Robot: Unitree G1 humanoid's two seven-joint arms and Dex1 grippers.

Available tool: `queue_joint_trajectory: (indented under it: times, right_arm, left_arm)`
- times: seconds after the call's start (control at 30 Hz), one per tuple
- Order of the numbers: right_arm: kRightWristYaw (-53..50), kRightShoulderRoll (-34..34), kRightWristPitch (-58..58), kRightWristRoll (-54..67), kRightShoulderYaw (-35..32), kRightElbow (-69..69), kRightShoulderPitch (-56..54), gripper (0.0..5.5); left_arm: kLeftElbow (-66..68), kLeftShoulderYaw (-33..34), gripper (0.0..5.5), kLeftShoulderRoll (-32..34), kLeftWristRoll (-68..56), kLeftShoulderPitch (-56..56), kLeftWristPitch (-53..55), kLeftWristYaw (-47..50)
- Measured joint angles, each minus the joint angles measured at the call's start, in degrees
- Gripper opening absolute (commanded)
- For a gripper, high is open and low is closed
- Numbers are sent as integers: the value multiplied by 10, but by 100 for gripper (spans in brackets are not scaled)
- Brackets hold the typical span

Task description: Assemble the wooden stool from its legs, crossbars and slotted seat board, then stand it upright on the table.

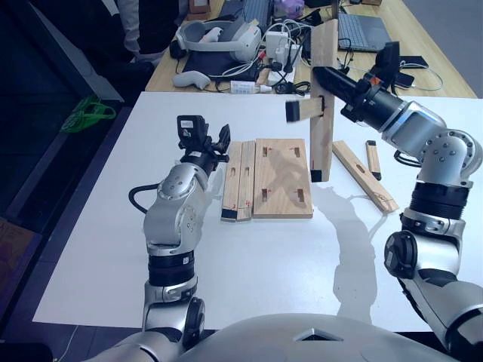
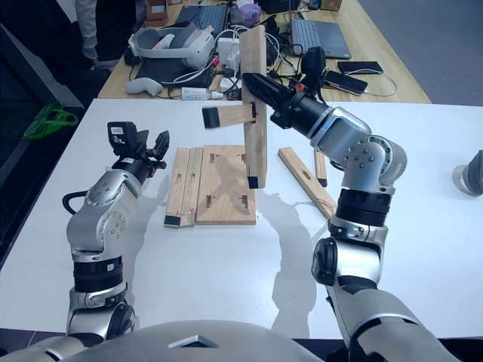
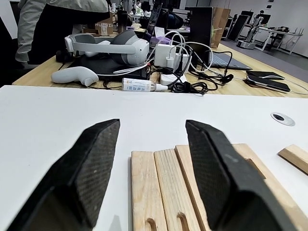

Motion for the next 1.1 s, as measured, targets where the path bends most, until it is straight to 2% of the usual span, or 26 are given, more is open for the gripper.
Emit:
queue_joint_trajectory:
  times: [0.23,0.3,0.67,0.83,1.1]
  right_arm:
    - [121,-55,-57,-58,176,-69,35,101]
    - [136,-60,-79,-79,206,-70,36,101]
    - [147,-73,-166,-173,272,-51,30,101]
    - [158,-74,-202,-224,311,-22,4,101]
    - [177,-63,-235,-256,325,20,-26,101]
  left_arm:
    - [72,-20,253,63,-13,-151,33,-83]
    - [75,-30,253,66,-22,-172,52,-106]
    - [40,-53,253,54,-39,-194,123,-107]
    - [34,-33,253,40,-41,-207,129,-82]
    - [28,-33,253,31,-41,-208,130,-66]
